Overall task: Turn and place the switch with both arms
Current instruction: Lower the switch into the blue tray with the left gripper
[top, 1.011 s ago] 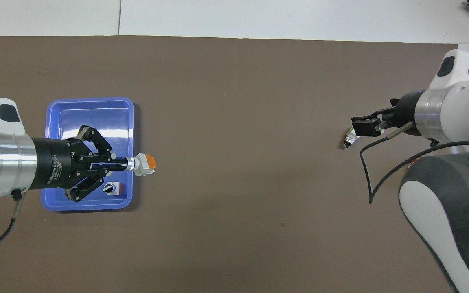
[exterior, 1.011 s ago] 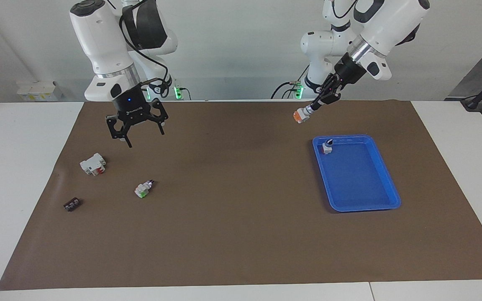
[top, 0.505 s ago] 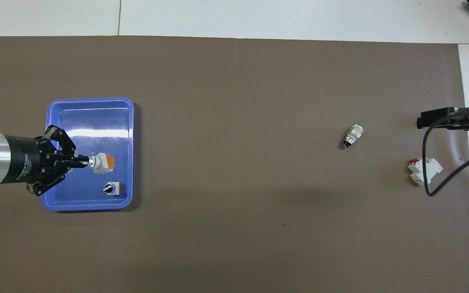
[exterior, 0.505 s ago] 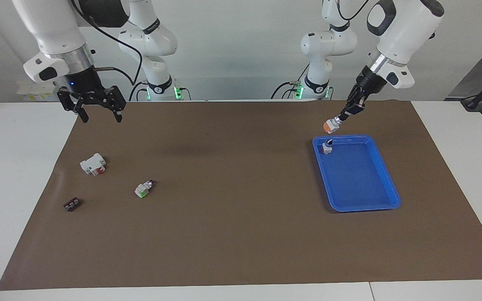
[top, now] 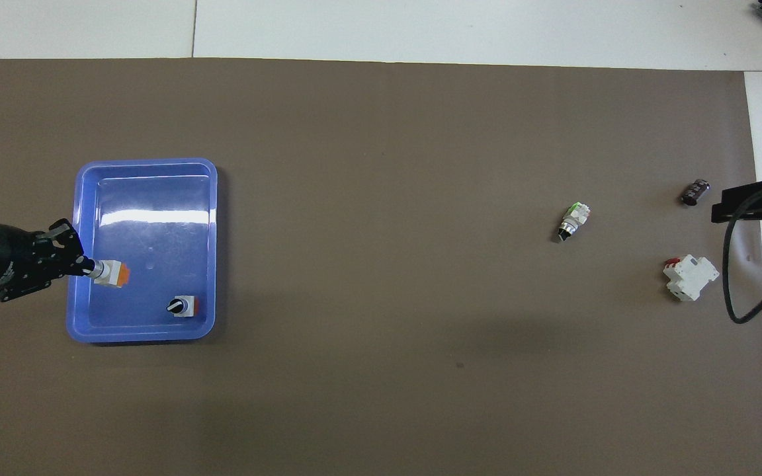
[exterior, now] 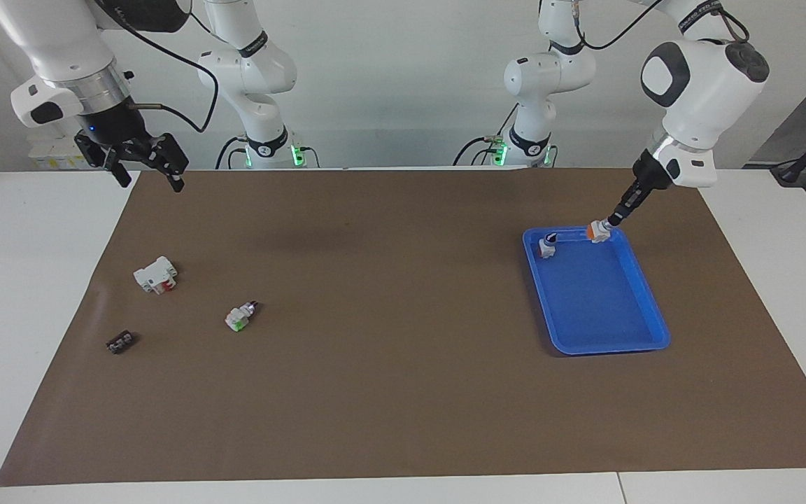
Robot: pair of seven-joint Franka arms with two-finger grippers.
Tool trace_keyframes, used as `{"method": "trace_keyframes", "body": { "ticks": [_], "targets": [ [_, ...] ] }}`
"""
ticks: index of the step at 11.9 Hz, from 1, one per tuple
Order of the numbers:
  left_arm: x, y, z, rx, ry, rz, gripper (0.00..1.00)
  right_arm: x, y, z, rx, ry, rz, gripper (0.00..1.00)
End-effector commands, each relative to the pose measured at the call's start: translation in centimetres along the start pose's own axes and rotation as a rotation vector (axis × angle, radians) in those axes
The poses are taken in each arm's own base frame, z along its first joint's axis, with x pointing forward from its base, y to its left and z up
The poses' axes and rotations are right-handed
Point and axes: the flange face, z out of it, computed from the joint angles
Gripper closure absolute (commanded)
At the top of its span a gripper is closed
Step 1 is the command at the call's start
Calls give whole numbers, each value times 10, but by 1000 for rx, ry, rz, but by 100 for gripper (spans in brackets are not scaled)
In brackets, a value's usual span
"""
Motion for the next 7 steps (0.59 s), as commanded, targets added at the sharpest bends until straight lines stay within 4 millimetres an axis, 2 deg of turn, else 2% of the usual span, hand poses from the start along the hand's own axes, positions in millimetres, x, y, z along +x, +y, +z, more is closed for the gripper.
{"method": "trace_keyframes", "body": {
  "ticks": [1, 4, 7],
  "targets": [
    [-11, -21, 25, 29, 28, 166, 100, -4, -1, 0, -18, -10, 12, 0],
    [-23, -33, 67, 64, 47, 211, 100, -4, -5, -1, -35, 0, 1, 0],
    [-20, -32, 89, 55, 62, 197, 100, -4, -5, -1, -37, -4, 2, 0]
  ]
}}
